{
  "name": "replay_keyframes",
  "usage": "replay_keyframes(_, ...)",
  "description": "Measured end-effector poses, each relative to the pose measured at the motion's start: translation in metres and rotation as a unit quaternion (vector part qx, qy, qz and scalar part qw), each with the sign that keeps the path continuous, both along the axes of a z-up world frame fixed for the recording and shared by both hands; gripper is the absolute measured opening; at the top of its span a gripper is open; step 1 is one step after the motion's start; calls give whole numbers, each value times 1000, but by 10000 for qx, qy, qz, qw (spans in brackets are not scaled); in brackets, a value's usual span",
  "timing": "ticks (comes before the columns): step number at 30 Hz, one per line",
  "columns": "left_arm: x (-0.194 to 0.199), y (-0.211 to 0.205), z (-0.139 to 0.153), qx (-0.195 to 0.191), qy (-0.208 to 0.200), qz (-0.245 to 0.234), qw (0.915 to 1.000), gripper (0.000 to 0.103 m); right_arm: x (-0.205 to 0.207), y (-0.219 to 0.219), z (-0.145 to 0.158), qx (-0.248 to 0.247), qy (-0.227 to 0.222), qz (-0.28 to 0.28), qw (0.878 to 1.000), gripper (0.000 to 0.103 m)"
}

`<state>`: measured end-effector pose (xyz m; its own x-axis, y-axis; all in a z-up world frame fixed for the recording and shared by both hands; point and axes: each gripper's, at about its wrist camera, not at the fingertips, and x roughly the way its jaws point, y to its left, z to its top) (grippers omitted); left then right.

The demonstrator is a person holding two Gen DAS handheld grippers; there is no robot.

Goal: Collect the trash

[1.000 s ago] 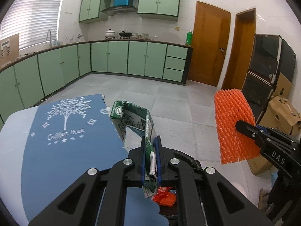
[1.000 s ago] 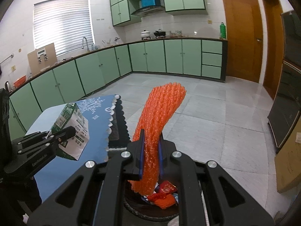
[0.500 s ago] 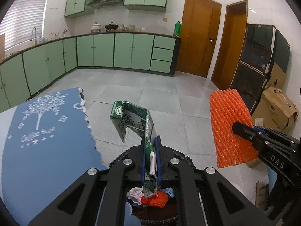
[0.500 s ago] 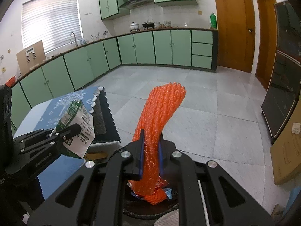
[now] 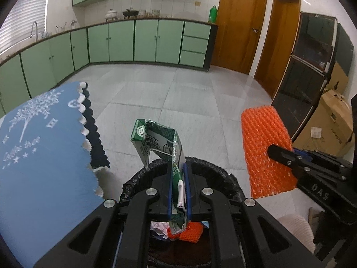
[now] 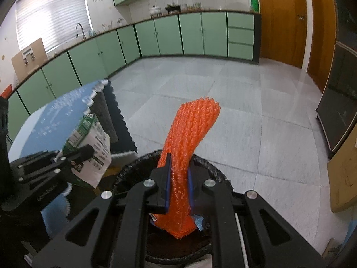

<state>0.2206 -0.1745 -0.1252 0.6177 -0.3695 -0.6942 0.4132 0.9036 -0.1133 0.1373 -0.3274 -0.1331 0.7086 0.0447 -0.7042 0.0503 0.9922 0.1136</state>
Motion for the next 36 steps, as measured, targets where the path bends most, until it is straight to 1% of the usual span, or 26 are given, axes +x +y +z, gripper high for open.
replay_keyframes(4,11,-5,-10,44,149,-33,9999,9,12,-1,-12,21,141,24,9999,14)
replay_keyframes(5,12,-6,-11,27,163,-31,9999,11,14,-1,-13,34,152,33,9999,17)
replay_keyframes(6,13,-7,-11,10,176,-39,9998,18,16,0,-15,31,167,27,9999,19)
replay_keyframes(7,14,-7,-11,-5,172,-32,9998,23,18,0,-16,19,176,11,9998,25)
replay_keyframes(8,14,-7,-11,-14,158,-18,9999,33,20,-1,-16,12,178,-4,9998,30)
replay_keyframes(9,14,-6,-9,-43,144,2,9999,37,21,-2,-17,8,171,-21,9999,34)
replay_keyframes(10,15,-3,-8,-87,138,32,9999,38,21,-2,-16,-1,161,-38,9999,42)
replay_keyframes(11,15,-2,-6,-106,139,51,9998,41,21,-4,-16,-21,146,-63,9999,58)
replay_keyframes(12,16,1,-5,-133,137,96,9998,46,20,-4,-15,-59,111,-106,9999,63)
replay_keyframes(13,16,4,-4,-154,134,149,9997,48,19,-4,-14,-82,81,-127,9999,65)
replay_keyframes(14,16,8,-1,-194,122,206,9995,50,19,-5,-12,-89,80,-130,9998,70)
replay_keyframes(15,16,11,2,-221,103,239,9994,53,18,-5,-11,-104,78,-145,9998,76)
replay_keyframes(16,14,15,6,-249,68,285,9993,55,17,-5,-8,-137,59,-189,9997,86)
replay_keyframes(18,10,24,13,-284,-28,366,9989,65,13,-3,-1,-145,-3,-224,9996,89)
replay_keyframes(20,4,33,23,-291,-153,430,9985,71,9,-2,7,-63,-48,-206,9998,94)
replay_keyframes(21,2,37,27,-289,-186,455,9984,76,5,-1,13,-28,-83,-221,9997,94)
replay_keyframes(24,-8,50,40,-302,-271,540,9977,85,-4,3,27,67,-177,-216,9996,95)
replay_keyframes(27,-19,63,53,-274,-388,612,9970,90,-16,10,45,135,-320,-134,9993,95)
replay_keyframes(30,-33,75,66,-276,-466,681,9962,94,-28,22,62,102,-473,-35,9988,96)
replay_keyframes(33,-49,86,79,-268,-539,723,9956,97,-43,31,78,159,-592,45,9981,98)
replay_keyframes(36,-67,95,91,-277,-615,762,9948,97,-56,44,94,200,-703,223,9971,98)
